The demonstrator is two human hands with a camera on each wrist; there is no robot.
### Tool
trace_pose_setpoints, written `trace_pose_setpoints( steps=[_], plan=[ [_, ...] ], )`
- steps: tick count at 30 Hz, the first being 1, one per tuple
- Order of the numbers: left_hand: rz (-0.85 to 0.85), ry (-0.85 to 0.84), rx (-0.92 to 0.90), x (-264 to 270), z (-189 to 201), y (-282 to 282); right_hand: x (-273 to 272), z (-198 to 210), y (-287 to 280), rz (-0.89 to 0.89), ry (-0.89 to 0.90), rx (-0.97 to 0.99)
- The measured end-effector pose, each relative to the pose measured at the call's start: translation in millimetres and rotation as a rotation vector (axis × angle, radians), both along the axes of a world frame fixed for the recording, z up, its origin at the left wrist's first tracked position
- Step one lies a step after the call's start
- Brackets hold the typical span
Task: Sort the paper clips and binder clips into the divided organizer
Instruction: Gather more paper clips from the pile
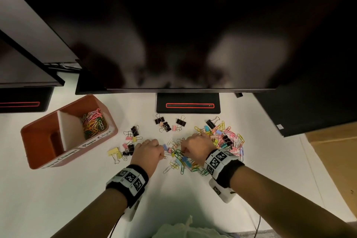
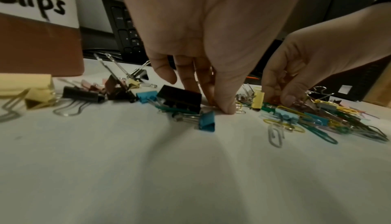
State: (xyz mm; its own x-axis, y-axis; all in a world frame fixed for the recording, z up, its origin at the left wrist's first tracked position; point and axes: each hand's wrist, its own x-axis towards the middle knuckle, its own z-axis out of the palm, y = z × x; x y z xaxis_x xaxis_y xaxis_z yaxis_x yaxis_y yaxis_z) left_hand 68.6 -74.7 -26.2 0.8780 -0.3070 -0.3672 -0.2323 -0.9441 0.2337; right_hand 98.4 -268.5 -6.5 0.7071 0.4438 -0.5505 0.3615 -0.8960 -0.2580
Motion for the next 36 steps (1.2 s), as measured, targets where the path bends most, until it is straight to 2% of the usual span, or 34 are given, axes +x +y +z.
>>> trace_pose_setpoints(
  steps=[5, 10, 15, 23, 28, 32, 36],
  plan=[
    [-0.047, 0.011, 0.091, -2.7, -2.6, -2.3, -1.9, -1.3, 0.1, -0.001, 0.002, 0.011],
    [0.049, 0.042, -0.108, -6.1, -4.3, 0.2, -5.8, -0.8, -4.6, -0.027, 0.027, 0.005],
    [0.073, 0.013, -0.195, -6.9, -4.1, -7.2, -7.0, -1.5, 0.0, -0.027, 0.027, -0.017],
    [0.011, 0.008, -0.111, 5.4, -2.2, -15.1, -3.9, -3.8, -10.5, -0.107, -0.021, 0.158],
    [-0.024, 0.003, -0.047, 5.0, -4.1, -14.3, 12.9, -6.0, -13.4, -0.065, -0.079, 0.101],
    [-0.059, -0.014, 0.017, 0.6, -7.3, -13.4, 19.7, -8.6, -14.3, -0.085, -0.054, 0.075],
    [-0.028, -0.013, -0.025, -3.3, -4.9, -13.6, 21.2, -10.0, -13.6, -0.096, -0.024, 0.082]
  ],
)
